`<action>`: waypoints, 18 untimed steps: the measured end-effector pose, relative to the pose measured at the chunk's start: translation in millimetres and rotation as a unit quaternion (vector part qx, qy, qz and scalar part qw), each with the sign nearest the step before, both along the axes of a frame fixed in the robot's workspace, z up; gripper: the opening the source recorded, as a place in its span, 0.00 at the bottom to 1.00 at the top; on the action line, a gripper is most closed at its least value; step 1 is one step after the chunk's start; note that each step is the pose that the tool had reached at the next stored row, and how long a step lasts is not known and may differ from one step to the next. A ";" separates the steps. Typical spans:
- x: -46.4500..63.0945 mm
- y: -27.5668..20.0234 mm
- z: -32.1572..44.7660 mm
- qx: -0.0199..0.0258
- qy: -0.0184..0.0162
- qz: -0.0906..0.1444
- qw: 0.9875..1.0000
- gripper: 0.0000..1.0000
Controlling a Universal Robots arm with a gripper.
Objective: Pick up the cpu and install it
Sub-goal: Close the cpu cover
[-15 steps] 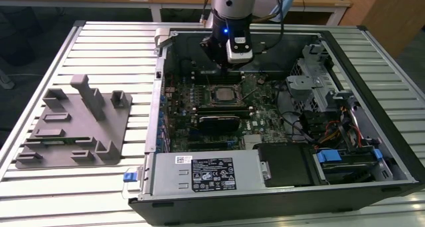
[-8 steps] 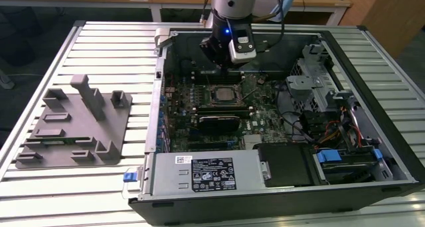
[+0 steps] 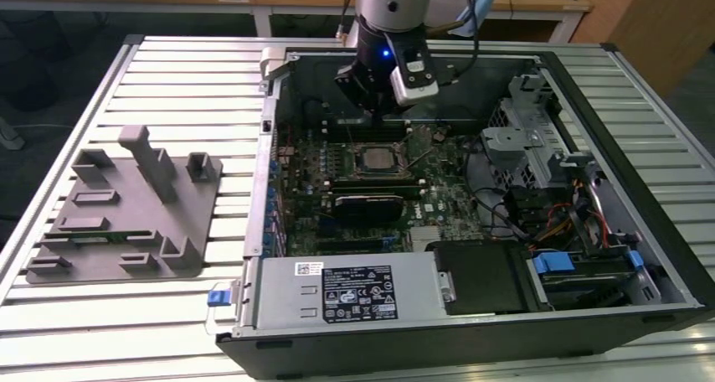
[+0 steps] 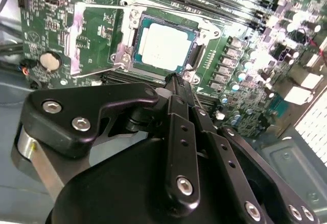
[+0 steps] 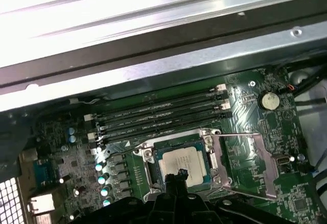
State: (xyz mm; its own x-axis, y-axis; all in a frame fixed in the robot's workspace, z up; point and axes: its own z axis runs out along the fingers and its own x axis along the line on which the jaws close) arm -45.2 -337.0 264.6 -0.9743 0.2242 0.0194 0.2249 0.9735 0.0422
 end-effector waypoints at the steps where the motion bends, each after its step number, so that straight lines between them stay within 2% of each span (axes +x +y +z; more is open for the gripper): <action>1: 0.0 0.0 0.0 0.000 0.000 0.006 1.000 0.11; 6: 1.3 0.0 0.0 0.000 0.000 0.022 1.000 0.11; 11: 3.1 0.0 0.0 0.000 0.000 0.024 1.000 0.11; 18: 19.2 0.0 0.0 0.000 0.000 0.024 1.000 0.11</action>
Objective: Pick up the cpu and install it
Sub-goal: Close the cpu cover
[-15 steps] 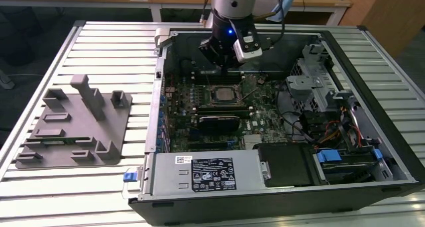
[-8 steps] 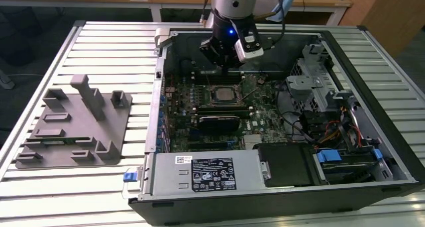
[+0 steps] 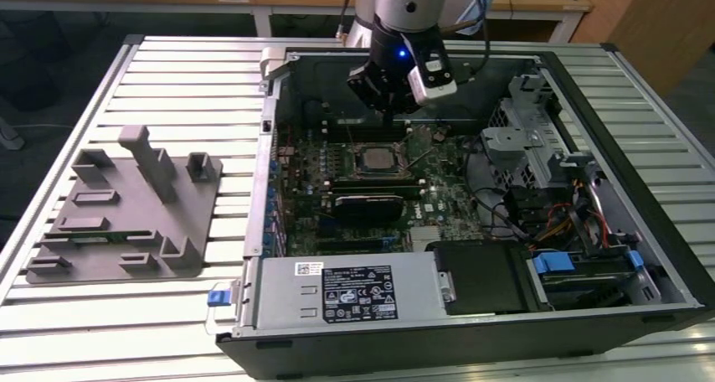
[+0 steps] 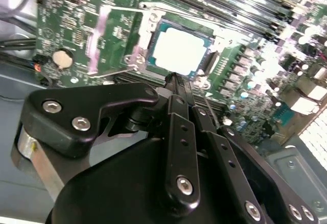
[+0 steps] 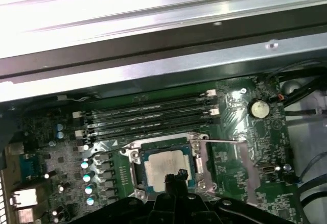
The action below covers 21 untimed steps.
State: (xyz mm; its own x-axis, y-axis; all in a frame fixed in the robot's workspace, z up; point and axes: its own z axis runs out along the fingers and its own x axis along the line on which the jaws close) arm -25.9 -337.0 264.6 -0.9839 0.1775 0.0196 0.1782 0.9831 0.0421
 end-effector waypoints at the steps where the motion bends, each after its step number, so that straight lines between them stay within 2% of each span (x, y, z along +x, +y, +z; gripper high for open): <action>1: 2.4 0.0 0.0 0.000 0.000 0.000 1.000 0.11; 21: 53.6 0.0 0.0 0.000 0.000 0.000 1.000 0.11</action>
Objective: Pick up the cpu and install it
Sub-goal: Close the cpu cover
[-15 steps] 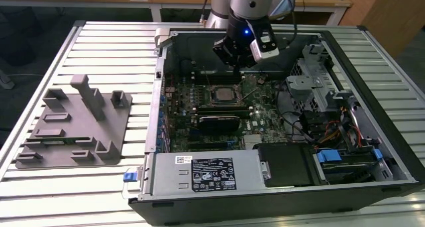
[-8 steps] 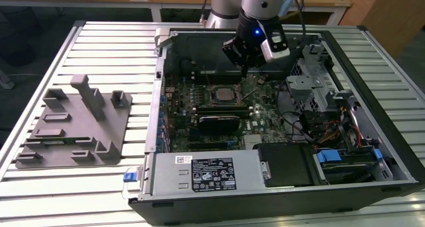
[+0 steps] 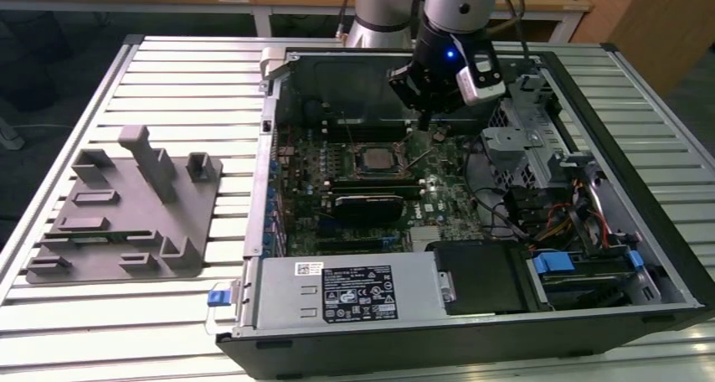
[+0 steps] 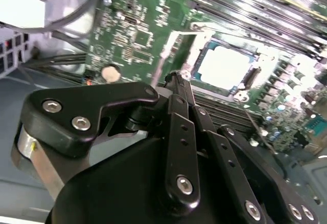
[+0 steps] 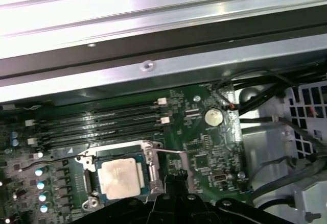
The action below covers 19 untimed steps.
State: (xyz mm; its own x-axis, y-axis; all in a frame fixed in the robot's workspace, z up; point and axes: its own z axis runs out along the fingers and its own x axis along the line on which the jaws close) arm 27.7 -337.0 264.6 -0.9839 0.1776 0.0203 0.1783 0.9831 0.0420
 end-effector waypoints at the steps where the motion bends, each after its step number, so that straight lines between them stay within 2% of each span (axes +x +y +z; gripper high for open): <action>1: 3.0 0.0 0.0 0.000 0.000 0.000 1.000 0.11; 9: 24.6 0.1 -1.6 0.000 0.001 0.000 1.000 0.11; 13: 31.0 0.0 -7.9 0.000 0.002 0.000 1.000 0.11; 19: 32.4 0.0 -18.2 0.000 0.003 0.000 1.000 0.11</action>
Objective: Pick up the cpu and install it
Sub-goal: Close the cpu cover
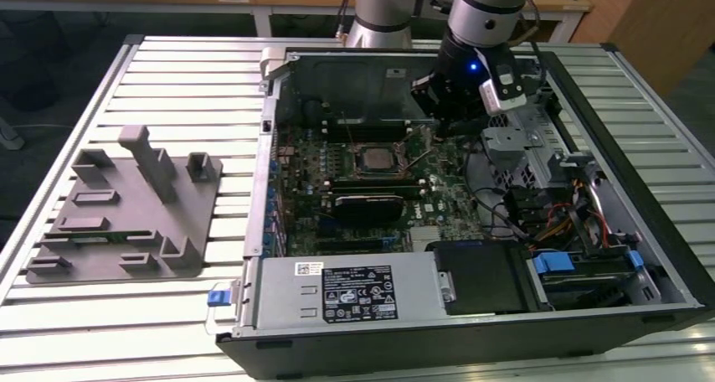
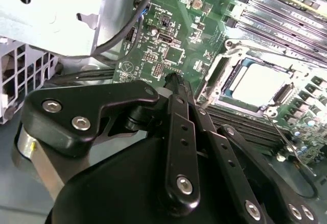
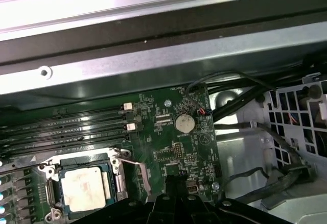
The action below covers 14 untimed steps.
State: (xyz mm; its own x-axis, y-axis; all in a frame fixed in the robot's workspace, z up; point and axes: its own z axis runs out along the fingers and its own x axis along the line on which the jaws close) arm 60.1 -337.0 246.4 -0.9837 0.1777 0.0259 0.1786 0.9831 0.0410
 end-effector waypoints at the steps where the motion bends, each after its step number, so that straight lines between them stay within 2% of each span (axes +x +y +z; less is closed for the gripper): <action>1: 0.0 -0.1 -0.7 0.000 0.000 0.000 1.000 0.11; 7: -8.3 -0.3 -1.4 0.002 0.000 0.002 1.000 0.11; 14: -37.2 -0.3 -1.6 0.002 -0.001 0.002 1.000 0.11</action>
